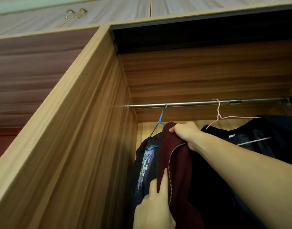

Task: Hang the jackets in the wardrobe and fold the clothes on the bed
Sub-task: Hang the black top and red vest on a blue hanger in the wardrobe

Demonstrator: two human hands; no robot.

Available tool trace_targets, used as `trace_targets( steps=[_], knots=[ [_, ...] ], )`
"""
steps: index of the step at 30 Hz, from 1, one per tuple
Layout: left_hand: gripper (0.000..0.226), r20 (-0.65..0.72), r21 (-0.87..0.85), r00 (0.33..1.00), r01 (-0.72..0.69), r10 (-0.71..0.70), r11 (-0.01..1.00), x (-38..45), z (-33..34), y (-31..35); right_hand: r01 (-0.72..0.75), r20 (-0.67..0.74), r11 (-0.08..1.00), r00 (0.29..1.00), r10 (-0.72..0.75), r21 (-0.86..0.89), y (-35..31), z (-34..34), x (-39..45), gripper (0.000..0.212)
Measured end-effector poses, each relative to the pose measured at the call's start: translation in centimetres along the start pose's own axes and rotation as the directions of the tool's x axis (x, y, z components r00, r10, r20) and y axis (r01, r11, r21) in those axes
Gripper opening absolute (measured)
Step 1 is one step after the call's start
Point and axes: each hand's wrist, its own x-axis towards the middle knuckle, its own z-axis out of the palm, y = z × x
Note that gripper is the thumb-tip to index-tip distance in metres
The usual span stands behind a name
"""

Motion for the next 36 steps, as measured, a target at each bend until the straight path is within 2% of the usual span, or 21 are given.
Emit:
trace_targets(
  steps=[5, 11, 19, 22, 29, 32, 36],
  knots=[
    [0.095, -0.072, -0.021, 0.997, -0.015, 0.013, 1.0, 2.9, 0.8, -1.2, -0.005, 0.053, 1.0, 0.999, 0.003, 0.031, -0.2, 1.4, 2.9, 0.015],
    [0.096, -0.142, -0.041, 0.983, -0.12, 0.113, 0.992, 5.5, 0.4, -1.7, 0.031, 0.078, 0.999, 0.997, -0.03, -0.012, -1.5, 2.1, 5.5, 0.014],
    [0.086, -0.134, -0.051, 0.982, -0.142, 0.134, 0.989, 9.7, -2.1, -2.3, 0.11, 0.024, 0.984, 0.994, -0.107, -0.138, -4.0, 3.1, 8.8, 0.024],
    [0.083, -0.141, -0.08, 0.983, -0.131, 0.119, 0.988, 11.1, -2.4, -2.1, 0.119, 0.009, 0.975, 0.993, -0.12, -0.189, -5.2, 3.3, 9.6, 0.018],
    [0.076, -0.108, -0.25, 0.982, -0.18, 0.157, 0.951, 13.3, -4.1, -0.5, 0.158, -0.052, 0.928, 0.981, -0.185, -0.337, -8.7, 2.3, 10.1, 0.02],
    [0.076, -0.053, -0.299, 0.979, -0.203, 0.197, 0.932, 13.0, -4.0, 0.9, 0.176, -0.097, 0.908, 0.969, -0.228, -0.38, -8.4, 0.8, 9.7, 0.016],
    [0.071, 0.004, -0.298, 0.976, -0.206, 0.217, 0.932, 11.8, -2.6, 2.2, 0.122, -0.116, 0.911, 0.977, -0.181, -0.393, -6.7, -1.2, 9.4, 0.012]
  ],
)
